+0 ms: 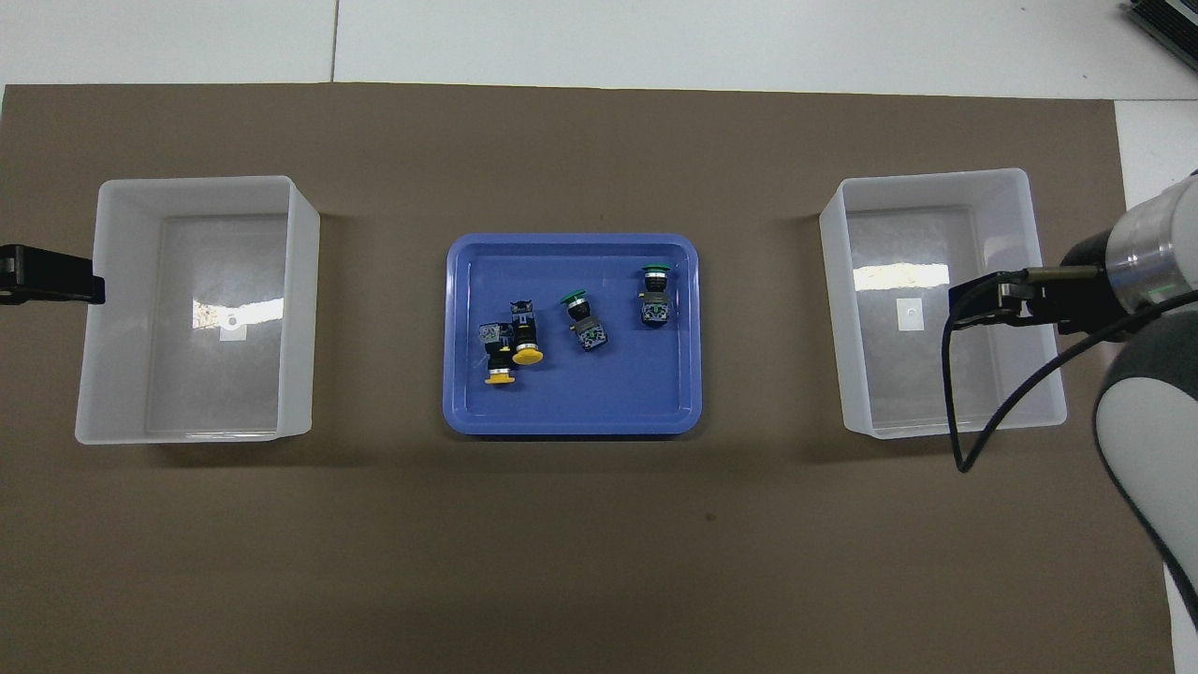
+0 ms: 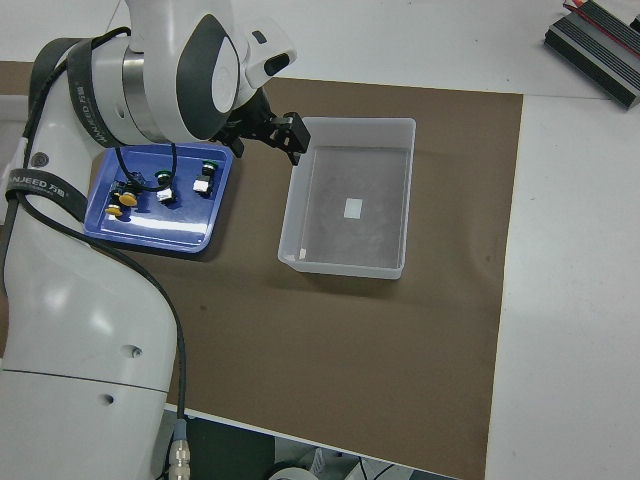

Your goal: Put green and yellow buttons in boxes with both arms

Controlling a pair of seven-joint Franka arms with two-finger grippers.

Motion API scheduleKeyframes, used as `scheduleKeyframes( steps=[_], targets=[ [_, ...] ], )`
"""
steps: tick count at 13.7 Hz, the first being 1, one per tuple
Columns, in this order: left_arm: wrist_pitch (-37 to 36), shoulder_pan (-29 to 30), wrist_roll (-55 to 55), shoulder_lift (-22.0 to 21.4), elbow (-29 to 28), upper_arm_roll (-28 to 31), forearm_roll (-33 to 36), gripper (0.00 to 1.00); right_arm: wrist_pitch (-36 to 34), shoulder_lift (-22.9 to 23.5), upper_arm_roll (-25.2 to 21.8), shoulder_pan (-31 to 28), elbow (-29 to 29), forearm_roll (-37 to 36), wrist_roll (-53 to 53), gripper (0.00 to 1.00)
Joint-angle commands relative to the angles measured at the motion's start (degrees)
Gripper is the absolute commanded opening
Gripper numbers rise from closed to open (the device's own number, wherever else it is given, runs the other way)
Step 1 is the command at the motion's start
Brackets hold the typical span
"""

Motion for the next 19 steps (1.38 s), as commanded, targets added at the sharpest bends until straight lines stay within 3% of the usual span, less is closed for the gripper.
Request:
scheduleKeyframes(
  steps=[1,14,19],
  targets=[
    [-0.53,-0.21,1.17,-0.93,-1.23,0.42,-0.52,1.0,0.23,-0.66,0.38,-0.46,-0.82,0.07,-1.96,1.0],
    [0.61,-0.73,0.55,-0.93,-1.23,0.25,-0.61,1.0,0.49,-1.01,0.12,-0.63,-1.61,0.34,-3.99,1.0],
    [1.14,-1.79,1.34,-1.02,-1.93,0.25,-0.61,1.0,5.41,-1.1,0.29,-0.46,-2.75,0.34,-3.11,1.0]
  ],
)
